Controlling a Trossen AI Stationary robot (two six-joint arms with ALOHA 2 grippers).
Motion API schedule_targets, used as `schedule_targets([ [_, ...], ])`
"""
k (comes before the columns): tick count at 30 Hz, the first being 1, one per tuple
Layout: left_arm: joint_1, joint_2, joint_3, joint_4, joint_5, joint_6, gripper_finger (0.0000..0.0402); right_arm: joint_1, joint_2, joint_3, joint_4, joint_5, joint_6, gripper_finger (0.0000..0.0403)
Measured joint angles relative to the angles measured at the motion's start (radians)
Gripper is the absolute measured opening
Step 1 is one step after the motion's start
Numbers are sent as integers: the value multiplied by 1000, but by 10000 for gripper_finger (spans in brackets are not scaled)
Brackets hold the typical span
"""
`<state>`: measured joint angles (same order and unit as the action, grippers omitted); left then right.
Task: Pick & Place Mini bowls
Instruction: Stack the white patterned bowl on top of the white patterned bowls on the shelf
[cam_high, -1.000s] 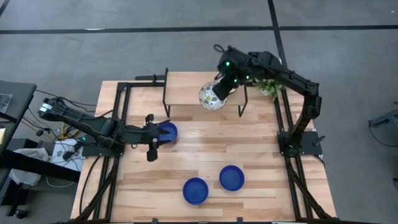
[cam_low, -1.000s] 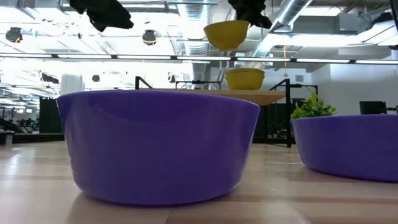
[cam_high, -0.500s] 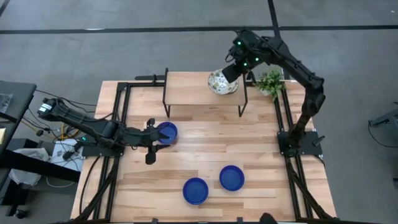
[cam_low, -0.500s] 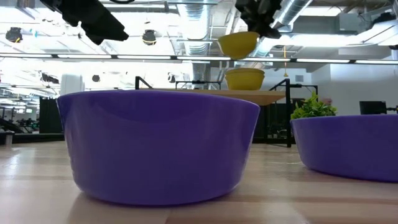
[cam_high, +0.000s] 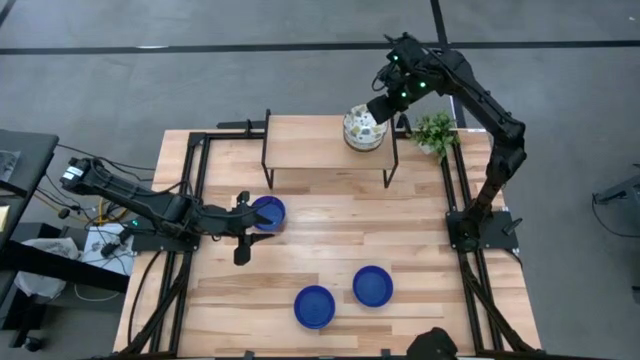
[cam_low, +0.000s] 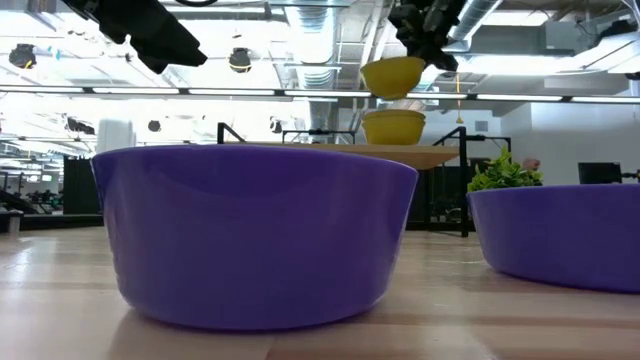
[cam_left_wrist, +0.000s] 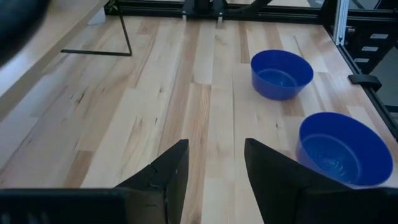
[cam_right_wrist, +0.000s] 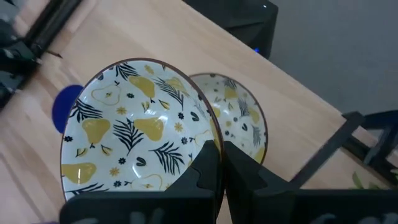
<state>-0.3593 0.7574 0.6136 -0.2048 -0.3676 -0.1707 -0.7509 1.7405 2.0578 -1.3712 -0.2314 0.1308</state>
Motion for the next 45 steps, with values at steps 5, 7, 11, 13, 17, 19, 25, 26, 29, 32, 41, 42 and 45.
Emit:
schedule_targets([
  [5, 0, 0, 0, 5, -1, 0, 154, 1, 0, -54, 38, -7, -5, 0],
  [7, 0, 0, 0, 9, -1, 0, 154, 2, 0, -81, 78, -9, -6, 0],
  [11, 0, 0, 0, 12, -1, 0, 154, -14, 1, -117, 85, -8, -8, 0],
  [13, 0, 0, 0, 12, -2, 0, 154, -18, 1, -137, 103, -7, -8, 0],
  [17, 0, 0, 0, 12, -2, 0, 154, -18, 2, -154, 122, -11, -1, 0],
  [19, 0, 0, 0, 12, -2, 0, 154, -18, 1, -169, 130, -14, -1, 0],
  [25, 0, 0, 0, 12, -2, 1, 154, -18, 2, -183, 136, -5, -2, 0],
  [26, 0, 0, 0, 12, -2, 1, 154, -18, 2, -183, 138, -5, -2, 0],
  [29, 0, 0, 0, 12, -2, 1, 154, -18, 2, -183, 138, -5, -5, 0],
  [32, 0, 0, 0, 12, -2, 1, 154, -18, 2, -183, 138, -1, -8, 0],
  [41, 0, 0, 0, 12, -2, 1, 154, -24, 2, -183, 150, 26, -8, 0],
  [42, 0, 0, 0, 12, -2, 1, 154, -24, 2, -183, 156, 26, -8, 0],
  [45, 0, 0, 0, 12, -2, 1, 154, -27, 2, -183, 158, 25, -8, 0],
])
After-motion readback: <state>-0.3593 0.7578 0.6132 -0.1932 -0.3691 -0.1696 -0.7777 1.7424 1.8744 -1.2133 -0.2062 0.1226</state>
